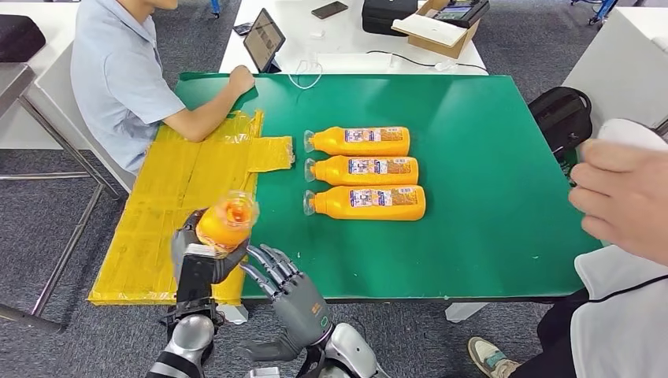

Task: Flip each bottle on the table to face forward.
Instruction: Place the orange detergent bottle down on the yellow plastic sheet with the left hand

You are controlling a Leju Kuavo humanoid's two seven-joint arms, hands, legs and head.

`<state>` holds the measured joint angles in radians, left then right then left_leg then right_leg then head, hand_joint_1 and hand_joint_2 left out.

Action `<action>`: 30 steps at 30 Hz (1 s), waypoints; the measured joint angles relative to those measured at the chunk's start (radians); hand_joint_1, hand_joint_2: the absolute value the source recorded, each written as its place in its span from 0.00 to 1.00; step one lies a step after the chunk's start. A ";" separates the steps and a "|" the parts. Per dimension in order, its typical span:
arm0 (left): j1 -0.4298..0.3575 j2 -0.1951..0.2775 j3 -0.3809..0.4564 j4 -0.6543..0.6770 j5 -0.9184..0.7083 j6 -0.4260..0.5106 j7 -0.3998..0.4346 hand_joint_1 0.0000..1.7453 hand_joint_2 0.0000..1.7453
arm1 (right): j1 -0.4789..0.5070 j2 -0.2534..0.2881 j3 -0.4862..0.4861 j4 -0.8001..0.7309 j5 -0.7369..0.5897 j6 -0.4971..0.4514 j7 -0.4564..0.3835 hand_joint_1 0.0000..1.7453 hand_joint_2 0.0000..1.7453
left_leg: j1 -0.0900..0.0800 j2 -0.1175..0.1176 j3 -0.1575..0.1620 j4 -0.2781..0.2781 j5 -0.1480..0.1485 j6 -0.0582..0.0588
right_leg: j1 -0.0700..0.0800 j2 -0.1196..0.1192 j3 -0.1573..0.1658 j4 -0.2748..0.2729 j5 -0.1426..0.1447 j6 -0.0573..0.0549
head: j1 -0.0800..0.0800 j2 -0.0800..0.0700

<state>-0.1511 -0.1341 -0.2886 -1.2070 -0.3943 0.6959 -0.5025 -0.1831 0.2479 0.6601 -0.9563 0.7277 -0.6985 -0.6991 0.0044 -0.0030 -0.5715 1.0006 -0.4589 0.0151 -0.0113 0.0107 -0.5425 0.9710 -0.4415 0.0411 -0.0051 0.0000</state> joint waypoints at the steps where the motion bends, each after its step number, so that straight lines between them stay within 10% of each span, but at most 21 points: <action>1: -0.009 0.005 0.000 0.019 -0.031 0.001 0.012 1.00 1.00 | -0.001 -0.001 0.006 0.000 -0.008 0.000 0.000 0.00 0.00 | 0.000 0.000 0.000 0.000 0.000 0.000 | 0.000 0.000 0.000 0.000 0.000 0.000 | 0.000 0.000; 12: -0.164 0.052 -0.011 0.247 -0.419 -0.071 0.268 0.83 1.00 | -0.006 -0.016 0.036 -0.007 -0.085 0.000 0.009 0.00 0.00 | 0.000 0.000 0.000 0.000 0.001 -0.001 | 0.000 0.000 0.000 0.000 0.000 0.000 | 0.000 0.000; 22: -0.404 0.092 -0.020 0.556 -0.679 -0.217 0.562 0.94 1.00 | -0.024 -0.016 0.094 -0.006 -0.146 0.000 0.021 0.00 0.00 | 0.000 0.000 0.001 0.000 0.003 -0.002 | 0.000 0.000 0.000 0.002 0.001 0.000 | 0.000 0.000; 30: -0.496 0.098 -0.023 0.678 -0.781 -0.343 0.660 0.01 1.00 | -0.036 -0.016 0.128 0.006 -0.173 0.000 0.041 0.00 0.00 | 0.000 -0.001 0.001 0.000 0.003 -0.002 | 0.000 -0.001 0.001 0.003 0.001 0.000 | 0.000 0.000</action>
<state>-0.6474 -0.0363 -0.3119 -0.5292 -1.1756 0.3529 0.1575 -0.2190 0.2316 0.7882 -0.9502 0.5545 -0.6984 -0.6584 0.0045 -0.0039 -0.5707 1.0006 -0.4560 0.0129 -0.0113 0.0095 -0.5419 0.9740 -0.4409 0.0410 -0.0050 0.0000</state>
